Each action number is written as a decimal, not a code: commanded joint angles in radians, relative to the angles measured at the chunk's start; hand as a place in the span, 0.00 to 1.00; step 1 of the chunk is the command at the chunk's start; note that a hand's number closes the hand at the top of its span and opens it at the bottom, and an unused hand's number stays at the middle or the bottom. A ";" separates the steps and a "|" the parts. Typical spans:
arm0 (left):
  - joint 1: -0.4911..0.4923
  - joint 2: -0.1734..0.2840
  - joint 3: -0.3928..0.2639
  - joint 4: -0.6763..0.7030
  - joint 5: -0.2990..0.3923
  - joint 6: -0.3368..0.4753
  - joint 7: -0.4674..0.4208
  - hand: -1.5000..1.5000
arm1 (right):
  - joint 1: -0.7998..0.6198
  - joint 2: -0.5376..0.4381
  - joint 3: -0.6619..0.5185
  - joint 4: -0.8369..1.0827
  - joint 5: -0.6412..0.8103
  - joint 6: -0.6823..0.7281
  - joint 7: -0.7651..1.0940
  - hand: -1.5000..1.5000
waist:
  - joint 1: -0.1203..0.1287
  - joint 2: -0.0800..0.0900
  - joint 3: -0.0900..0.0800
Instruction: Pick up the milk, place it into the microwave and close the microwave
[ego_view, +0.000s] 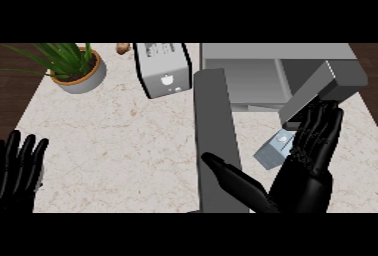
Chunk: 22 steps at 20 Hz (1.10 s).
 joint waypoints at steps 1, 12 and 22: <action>-0.032 0.033 0.061 -0.029 0.069 -0.005 0.067 0.00 | 0.048 -0.054 -0.087 -0.005 -0.200 -0.020 -0.110 0.00 | 0.000 0.002 0.002; 0.098 0.011 0.064 -0.055 0.063 -0.096 -0.030 0.00 | 0.157 0.003 -0.238 0.192 -0.503 0.059 -0.471 0.00 | 0.000 0.001 0.001; 0.173 0.001 0.075 -0.017 0.062 -0.135 -0.118 0.00 | 0.290 0.003 -0.266 0.339 -0.761 0.152 -0.804 0.00 | -0.001 0.000 0.001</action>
